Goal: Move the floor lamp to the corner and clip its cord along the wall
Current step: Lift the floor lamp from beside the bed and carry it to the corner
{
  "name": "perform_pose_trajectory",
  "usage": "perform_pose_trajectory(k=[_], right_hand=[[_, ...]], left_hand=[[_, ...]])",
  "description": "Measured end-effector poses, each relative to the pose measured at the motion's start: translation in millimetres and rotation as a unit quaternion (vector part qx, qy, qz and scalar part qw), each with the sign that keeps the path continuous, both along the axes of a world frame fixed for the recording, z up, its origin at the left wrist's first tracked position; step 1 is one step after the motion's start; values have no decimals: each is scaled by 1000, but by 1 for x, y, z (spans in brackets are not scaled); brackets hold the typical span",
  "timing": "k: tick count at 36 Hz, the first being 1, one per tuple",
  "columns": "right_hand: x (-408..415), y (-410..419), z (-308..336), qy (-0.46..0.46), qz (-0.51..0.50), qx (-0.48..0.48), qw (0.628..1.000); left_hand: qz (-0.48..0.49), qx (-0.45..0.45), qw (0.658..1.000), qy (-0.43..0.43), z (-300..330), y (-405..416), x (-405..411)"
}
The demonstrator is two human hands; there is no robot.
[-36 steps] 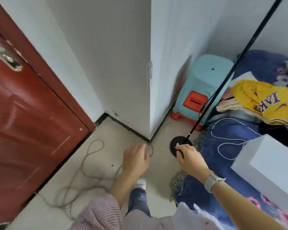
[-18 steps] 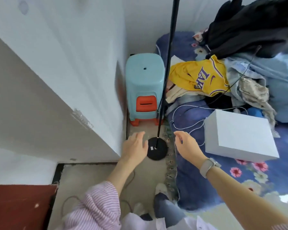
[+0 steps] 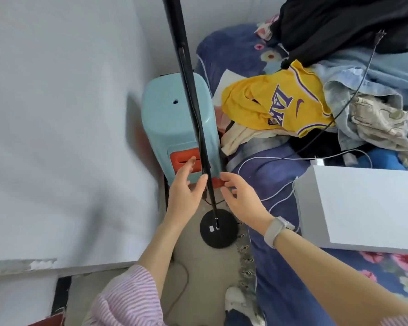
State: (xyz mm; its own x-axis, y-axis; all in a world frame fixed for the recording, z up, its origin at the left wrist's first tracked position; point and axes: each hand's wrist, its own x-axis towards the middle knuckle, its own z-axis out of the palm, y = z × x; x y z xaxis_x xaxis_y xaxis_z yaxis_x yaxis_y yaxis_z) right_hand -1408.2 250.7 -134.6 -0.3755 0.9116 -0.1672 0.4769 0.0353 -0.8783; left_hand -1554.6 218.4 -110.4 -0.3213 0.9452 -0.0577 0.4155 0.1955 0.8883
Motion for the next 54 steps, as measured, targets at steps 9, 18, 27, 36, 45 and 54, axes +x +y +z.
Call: perform_pose_trajectory(k=[9, 18, 27, 36, 45, 54], right_hand=[[-42, 34, -29, 95, 63, -37, 993], [-56, 44, -61, 100, 41, -15, 994], [-56, 45, -58, 118, 27, -24, 992], [-53, 30, -27, 115, 31, -14, 993], [-40, -5, 64, 120, 27, 5, 992], [-22, -75, 162, 139, -3, 56, 989]], left_hand=[[-23, 74, 997, -21, 26, 45, -18], [-84, 33, 995, -51, 26, 65, -37], [-82, 56, 994, -40, 26, 55, -31], [-59, 91, 993, -47, 50, 39, -28], [-44, 136, 987, -67, 129, 9, -11], [-112, 238, 960, -97, 227, -53, 7]])
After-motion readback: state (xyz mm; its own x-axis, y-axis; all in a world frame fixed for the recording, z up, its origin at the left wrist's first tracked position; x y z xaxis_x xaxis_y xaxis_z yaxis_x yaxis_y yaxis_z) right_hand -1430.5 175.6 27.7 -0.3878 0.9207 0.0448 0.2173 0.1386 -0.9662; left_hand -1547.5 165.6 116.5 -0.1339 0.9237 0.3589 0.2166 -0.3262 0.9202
